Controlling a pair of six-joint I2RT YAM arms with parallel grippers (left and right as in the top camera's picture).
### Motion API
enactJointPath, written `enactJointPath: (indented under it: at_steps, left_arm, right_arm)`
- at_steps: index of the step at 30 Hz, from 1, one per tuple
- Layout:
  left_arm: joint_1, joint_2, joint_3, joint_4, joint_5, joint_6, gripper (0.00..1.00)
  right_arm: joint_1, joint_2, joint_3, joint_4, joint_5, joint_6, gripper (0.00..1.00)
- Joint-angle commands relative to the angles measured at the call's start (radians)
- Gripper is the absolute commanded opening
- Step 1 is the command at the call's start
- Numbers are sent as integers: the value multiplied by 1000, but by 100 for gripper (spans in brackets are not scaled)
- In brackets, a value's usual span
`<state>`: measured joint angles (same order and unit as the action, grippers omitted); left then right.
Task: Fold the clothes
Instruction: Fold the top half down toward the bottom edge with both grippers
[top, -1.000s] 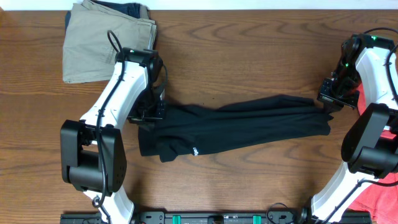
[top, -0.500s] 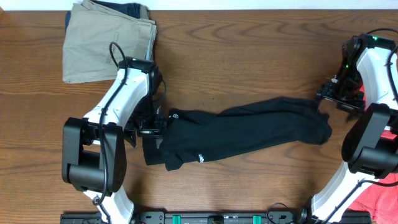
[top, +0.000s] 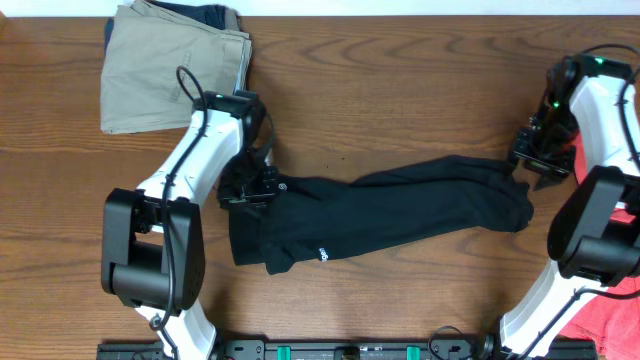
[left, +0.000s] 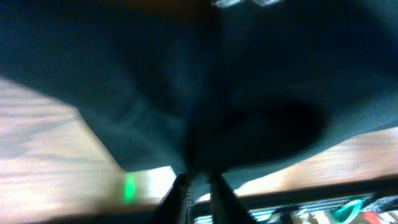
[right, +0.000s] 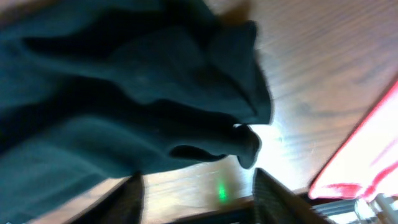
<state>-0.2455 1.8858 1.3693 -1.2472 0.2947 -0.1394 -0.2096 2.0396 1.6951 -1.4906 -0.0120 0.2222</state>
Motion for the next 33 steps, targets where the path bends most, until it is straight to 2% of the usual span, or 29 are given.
enactJointPath:
  at_steps: [1,2,6,10,17,21,29,33]
  left_arm:
    - [-46,-10,6,24,41,-8,6]
    - [-61,-11,6,37,33,-9,6]
    - [-119,-24,6,57,-18,-9,6]
    - [-172,-53,6,68,-95,-9,6]
    - [-187,-35,-18,112,-98,-51,6]
    - [-171,-4,-74,185,-97,-132,6]
    - [-106,20,-199,250,-105,-177,6]
    - [-33,21,-278,342,-105,-177,6]
  right_arm:
    - [58,8,-6,21,-19,1,33]
    - [73,8,-12,31,-19,1,29]
    - [131,8,-55,77,-19,1,26]
    - [170,8,-131,130,-18,1,27]
    - [181,8,-306,270,-14,17,27]
    - [162,8,-366,328,15,56,41]
    - [145,8,-369,348,4,70,42]
    - [145,8,-369,356,4,86,48]
